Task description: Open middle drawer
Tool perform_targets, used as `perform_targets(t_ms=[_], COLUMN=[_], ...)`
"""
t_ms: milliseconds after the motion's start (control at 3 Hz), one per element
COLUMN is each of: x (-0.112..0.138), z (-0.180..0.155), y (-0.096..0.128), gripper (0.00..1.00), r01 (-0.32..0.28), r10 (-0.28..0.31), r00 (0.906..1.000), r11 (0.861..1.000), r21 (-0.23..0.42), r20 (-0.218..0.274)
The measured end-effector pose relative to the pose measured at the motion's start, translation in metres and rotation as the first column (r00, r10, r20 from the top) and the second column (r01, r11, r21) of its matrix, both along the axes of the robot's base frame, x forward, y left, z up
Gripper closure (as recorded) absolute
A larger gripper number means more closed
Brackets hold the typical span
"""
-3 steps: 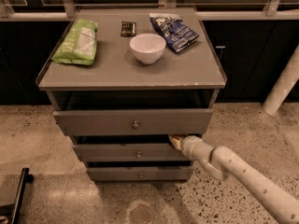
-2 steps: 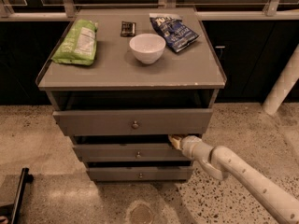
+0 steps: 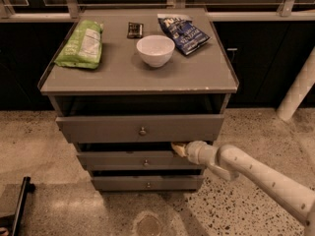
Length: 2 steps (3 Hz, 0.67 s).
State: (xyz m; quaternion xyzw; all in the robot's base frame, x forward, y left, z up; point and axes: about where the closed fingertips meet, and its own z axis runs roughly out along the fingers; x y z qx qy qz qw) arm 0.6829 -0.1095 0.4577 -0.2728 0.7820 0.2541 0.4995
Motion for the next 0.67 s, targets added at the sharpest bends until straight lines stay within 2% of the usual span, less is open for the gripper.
perform_targets(t_ms=[333,667], x=[-0.004,-0.027], z=[-0.003,-0.013], y=[0.005,-0.001], gripper=[1.0,1.0], r01=[-0.045,-0.115], r10=[0.044,0.111], r00=[0.9982,0.988], r11=[0.999,0.993], r21=[-0.018,-0.033], r20=[-0.039,-0.107])
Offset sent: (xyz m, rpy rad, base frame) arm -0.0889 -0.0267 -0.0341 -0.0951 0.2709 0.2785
